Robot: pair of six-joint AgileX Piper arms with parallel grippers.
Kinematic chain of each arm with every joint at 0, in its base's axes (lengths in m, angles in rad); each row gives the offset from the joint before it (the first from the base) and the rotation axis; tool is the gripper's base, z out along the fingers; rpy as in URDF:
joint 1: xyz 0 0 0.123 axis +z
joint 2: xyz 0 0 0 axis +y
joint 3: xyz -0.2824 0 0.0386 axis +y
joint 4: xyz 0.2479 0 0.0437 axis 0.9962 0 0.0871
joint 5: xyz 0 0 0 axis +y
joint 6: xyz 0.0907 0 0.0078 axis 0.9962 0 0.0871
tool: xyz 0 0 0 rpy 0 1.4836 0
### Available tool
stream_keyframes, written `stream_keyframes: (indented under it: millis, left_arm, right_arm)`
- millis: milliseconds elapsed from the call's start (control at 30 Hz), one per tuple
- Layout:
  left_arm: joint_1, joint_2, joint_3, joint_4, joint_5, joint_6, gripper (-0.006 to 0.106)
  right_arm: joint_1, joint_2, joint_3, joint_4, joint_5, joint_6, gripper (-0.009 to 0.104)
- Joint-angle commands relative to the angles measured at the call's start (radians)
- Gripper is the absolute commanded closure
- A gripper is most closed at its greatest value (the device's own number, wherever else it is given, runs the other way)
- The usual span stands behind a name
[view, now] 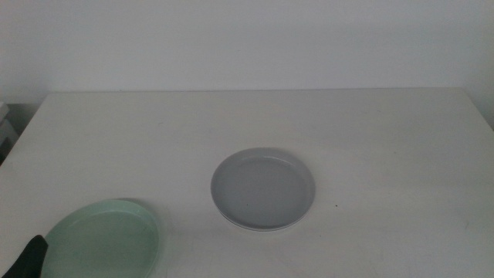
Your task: Stack the three bowls on top of each other.
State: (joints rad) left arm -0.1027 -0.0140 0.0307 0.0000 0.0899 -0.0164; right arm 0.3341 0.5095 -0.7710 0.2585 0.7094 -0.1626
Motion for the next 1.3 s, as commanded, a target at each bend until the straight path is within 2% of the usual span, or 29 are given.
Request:
stream_keyframes:
  millis: [0, 100, 300, 467, 567, 767, 1033, 1267]
  left_arm:
    - [-0.003, -0.013, -0.005, 0.022, -0.076, 0.016, -0.004]
    - [-0.002, -0.013, -0.005, 0.070, -0.090, 0.057, -0.004]
    - [0.090, -0.013, -0.005, 0.068, -0.080, 0.060, -0.004]
    - [0.173, 0.063, -0.046, -0.036, -0.074, -0.063, -0.004]
    - [0.204, 0.185, -0.127, -0.066, -0.042, -0.125, -0.004]
    - [0.211, 0.471, -0.408, -0.082, 0.212, -0.144, -0.004]
    - [0.211, 0.761, -0.762, -0.092, 0.780, -0.144, -0.004]
    - [0.211, 0.875, -0.794, -0.094, 0.852, -0.146, -0.004]
  right_arm:
    - [-0.003, 0.003, -0.025, -0.001, -0.075, -0.008, 0.047]
    - [-0.003, 0.003, -0.025, -0.001, -0.075, -0.008, 0.047]
    - [-0.003, 0.003, -0.025, -0.001, -0.075, -0.008, 0.047]
    - [-0.003, 0.003, -0.025, -0.001, -0.075, -0.008, 0.047]
    - [-0.003, 0.003, -0.025, -0.001, -0.075, -0.008, 0.047]
    - [-0.003, 0.003, -0.025, 0.001, -0.075, -0.008, 0.047]
    - [-0.003, 0.003, -0.025, 0.000, -0.075, -0.008, 0.047]
    - [-0.003, 0.003, -0.025, 0.000, -0.075, -0.008, 0.047]
